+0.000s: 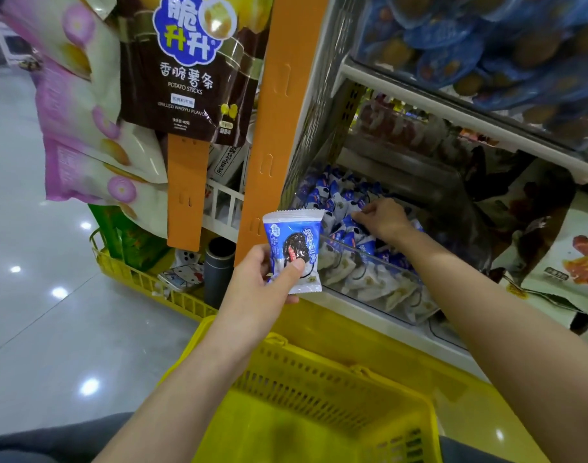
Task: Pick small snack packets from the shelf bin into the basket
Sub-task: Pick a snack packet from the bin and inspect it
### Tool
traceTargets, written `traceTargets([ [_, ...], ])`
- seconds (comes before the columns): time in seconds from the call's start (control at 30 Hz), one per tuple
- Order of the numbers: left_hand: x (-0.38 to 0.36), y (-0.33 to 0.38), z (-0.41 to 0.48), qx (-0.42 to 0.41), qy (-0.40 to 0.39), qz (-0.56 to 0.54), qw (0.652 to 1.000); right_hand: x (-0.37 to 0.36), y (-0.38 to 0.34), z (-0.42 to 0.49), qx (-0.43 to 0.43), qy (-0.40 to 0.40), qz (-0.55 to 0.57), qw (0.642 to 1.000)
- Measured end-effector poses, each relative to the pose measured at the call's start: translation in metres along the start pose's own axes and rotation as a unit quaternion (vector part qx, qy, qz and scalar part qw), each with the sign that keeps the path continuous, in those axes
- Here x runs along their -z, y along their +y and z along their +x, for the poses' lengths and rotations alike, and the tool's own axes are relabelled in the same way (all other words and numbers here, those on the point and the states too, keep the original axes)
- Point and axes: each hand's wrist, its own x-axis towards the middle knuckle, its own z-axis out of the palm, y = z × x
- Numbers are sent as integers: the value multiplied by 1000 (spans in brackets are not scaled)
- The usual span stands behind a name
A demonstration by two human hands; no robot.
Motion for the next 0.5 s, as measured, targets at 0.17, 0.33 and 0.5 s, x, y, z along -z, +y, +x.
traceTargets([
  [0.17, 2, 2, 1, -3, -3, -3, 1000, 2, -1, 9, -45, -9, -29, 999],
  [0.33, 1, 4, 0, -1, -5, 9, 1000, 13, -5, -2, 16, 89, 40, 995],
  [0.5, -2, 5, -3, 5, -6, 5, 1000, 42, -21, -49, 157, 224, 192, 943],
])
